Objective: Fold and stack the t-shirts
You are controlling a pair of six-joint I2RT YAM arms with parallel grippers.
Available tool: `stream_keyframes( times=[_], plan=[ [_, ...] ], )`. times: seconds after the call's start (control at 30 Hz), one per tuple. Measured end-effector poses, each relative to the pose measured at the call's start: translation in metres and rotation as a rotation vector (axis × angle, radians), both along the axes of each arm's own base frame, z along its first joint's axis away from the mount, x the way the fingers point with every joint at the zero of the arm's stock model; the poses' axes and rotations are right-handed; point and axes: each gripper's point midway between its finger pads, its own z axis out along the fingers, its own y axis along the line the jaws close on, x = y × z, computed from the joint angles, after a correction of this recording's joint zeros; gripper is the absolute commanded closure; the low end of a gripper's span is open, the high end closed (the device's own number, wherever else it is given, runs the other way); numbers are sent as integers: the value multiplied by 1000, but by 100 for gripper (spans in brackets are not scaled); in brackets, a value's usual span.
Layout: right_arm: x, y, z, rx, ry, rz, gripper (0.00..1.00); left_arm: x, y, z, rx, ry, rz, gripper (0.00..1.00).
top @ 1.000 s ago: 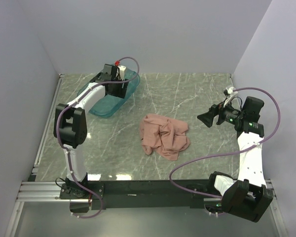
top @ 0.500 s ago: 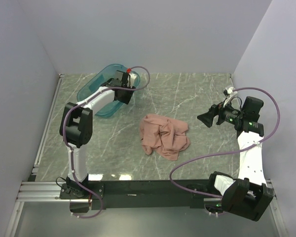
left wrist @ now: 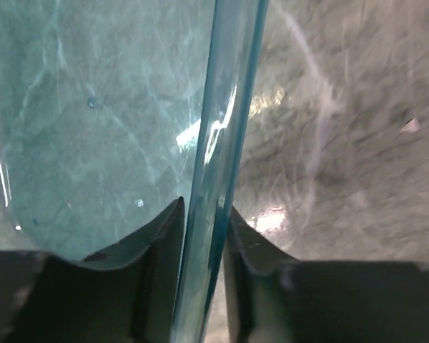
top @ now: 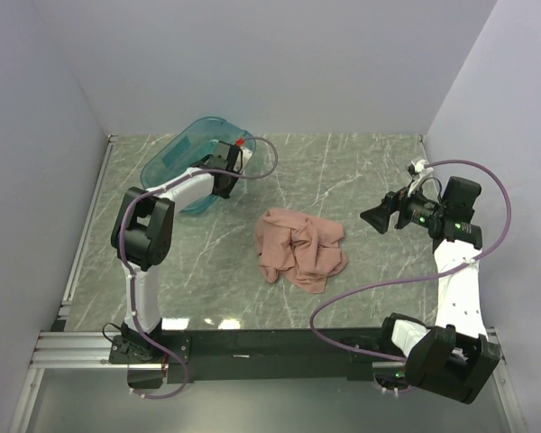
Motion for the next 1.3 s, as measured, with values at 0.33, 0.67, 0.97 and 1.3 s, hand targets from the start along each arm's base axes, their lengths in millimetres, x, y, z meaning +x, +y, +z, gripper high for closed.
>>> stream_keyframes(
  times=[0.33,0.67,0.97,1.3],
  plan=[
    [0,0,0,-2,-2,1,2,0,22,-2,88,-69,20,97],
    [-1,0,-1,-3,3,4,2,5,121,0,71,-65,267,100],
    [-1,0,-2,-4,6,6,2,33,174,-1,63,-65,453,100],
    [-1,0,-4,-1,14,6,2,47,196,0,72,-89,531,56]
  ],
)
